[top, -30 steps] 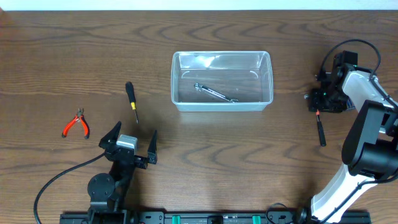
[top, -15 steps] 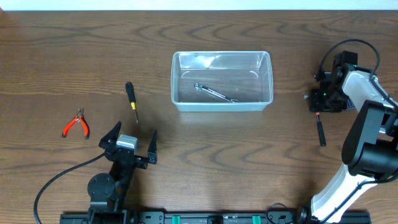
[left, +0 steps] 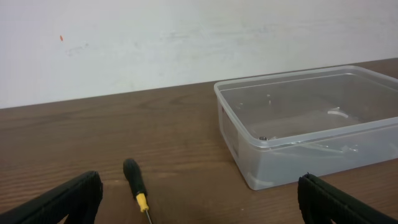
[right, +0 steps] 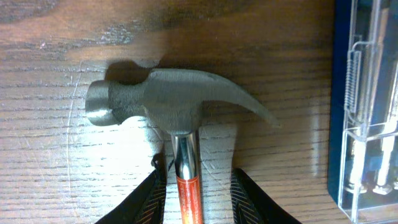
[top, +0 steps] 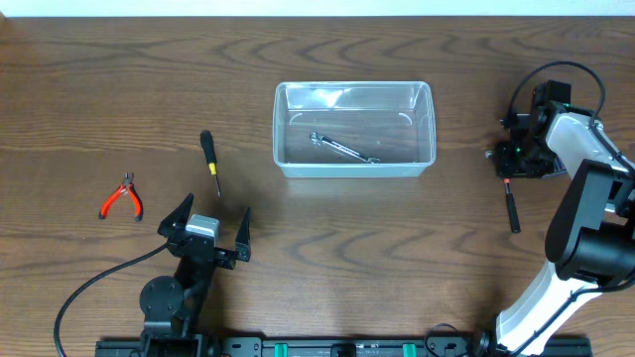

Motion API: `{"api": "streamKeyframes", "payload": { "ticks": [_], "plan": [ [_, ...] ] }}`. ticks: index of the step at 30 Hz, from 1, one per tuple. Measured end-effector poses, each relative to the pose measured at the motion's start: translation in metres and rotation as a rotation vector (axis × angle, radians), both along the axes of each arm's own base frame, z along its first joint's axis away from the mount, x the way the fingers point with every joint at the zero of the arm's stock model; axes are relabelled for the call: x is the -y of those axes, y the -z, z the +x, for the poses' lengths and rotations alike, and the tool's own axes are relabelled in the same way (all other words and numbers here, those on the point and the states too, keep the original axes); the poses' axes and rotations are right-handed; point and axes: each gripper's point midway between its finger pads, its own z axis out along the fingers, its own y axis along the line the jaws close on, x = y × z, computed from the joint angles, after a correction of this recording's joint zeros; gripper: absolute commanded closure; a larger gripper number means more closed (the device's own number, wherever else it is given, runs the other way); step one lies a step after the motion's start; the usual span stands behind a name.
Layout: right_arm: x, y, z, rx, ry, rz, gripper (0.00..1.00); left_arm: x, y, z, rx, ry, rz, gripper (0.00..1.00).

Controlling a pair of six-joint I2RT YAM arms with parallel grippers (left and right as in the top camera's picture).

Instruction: Pack container

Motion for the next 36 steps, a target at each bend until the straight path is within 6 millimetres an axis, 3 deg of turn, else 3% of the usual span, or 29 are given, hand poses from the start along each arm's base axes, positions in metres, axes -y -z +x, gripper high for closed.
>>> {"api": "streamKeyframes", "payload": {
  "ticks": [36],
  "plan": [
    [-0.0029,-0.0005,0.0064,0.028,-0.009,0.019,0.85,-0.0001,0.0,0.0,0.0,0.0,0.0,0.02]
  ]
}}
